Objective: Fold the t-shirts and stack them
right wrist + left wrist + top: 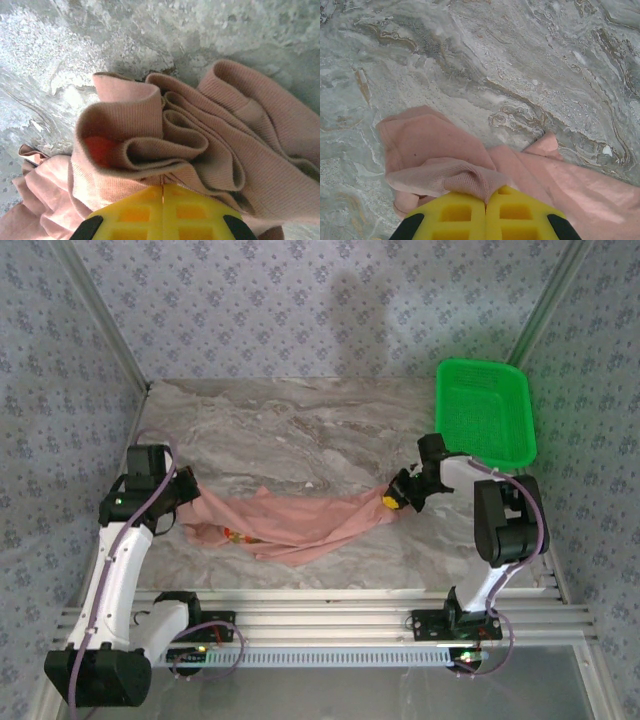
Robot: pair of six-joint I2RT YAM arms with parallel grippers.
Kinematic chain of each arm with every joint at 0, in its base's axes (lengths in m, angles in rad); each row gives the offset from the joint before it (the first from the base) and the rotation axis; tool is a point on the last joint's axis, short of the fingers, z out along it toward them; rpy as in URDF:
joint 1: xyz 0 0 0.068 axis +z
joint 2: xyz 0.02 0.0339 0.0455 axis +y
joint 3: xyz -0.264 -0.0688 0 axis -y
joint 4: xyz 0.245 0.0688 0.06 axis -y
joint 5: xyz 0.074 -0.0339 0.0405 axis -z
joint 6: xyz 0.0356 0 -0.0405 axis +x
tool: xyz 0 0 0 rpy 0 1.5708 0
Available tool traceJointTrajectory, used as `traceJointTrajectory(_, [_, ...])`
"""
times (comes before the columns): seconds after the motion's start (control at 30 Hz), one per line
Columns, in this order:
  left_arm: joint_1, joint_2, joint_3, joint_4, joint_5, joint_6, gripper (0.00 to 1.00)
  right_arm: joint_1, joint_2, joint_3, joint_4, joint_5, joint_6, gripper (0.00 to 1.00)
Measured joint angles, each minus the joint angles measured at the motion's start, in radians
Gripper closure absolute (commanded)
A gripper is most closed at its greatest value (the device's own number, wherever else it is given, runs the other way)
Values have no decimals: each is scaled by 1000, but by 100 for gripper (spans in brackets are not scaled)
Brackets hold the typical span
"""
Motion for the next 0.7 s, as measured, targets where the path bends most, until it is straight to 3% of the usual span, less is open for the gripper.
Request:
traceJointTrajectory(0.47, [0,-18,0,-3,0,0,100,-24,-264,-35,-129,-23,-6,100])
traceJointTrajectory(0.7, [0,-18,0,-3,0,0,100,-61,-376,-148,-209,-35,-27,100])
